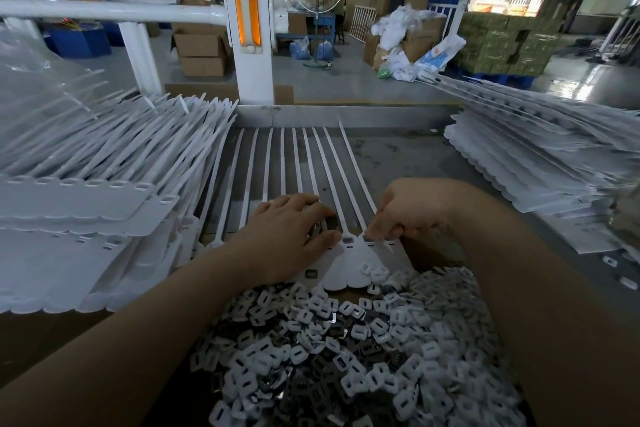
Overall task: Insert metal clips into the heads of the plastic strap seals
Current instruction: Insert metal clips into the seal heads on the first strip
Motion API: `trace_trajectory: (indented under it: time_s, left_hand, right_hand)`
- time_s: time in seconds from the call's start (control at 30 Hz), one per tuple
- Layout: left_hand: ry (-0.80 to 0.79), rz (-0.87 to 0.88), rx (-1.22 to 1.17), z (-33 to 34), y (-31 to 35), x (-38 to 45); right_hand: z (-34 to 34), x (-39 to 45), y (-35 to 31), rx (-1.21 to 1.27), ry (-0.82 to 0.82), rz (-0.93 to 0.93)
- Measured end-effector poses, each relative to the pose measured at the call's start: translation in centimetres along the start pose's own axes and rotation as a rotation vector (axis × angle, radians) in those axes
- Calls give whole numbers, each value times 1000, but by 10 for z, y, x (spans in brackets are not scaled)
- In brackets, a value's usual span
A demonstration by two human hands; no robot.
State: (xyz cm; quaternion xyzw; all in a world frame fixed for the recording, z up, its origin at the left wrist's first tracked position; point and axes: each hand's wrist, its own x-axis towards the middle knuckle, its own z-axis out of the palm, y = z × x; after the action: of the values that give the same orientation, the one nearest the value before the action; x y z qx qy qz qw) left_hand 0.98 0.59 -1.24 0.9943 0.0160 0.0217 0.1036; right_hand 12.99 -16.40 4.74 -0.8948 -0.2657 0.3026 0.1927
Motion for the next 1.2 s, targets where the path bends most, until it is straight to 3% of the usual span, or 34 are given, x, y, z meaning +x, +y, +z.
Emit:
trace_trajectory:
  time_s: [0.27,0.37,0.57,0.63,0.73,0.9,1.2]
  left_hand:
    - [-20,-21,-43,-3,-1,0]
    - [-35,-47,-169,-10,-1,0]
    - [-15,-151,-663,-21,-1,-4]
    - [-12,-198,-772,-21,-3,-6]
    - [5,-190,-852,-24,-3,-7]
    - [12,-208,-850,-26,-1,-4]
    - [11,-202,-837,-24,-2,-1]
  right_hand:
    - [-2,2,7,-30,-1,6]
    - [-3,2,7,6,20,-34]
    - [3,-20,-29,-115,-59,-456]
    - [15,-27,-44,-169,-104,-563]
    - [33,-26,-59,-334,-35,-644]
    - [47,-21,-63,-560,-1,-543]
    - [49,-20,-62,-543,-65,-402]
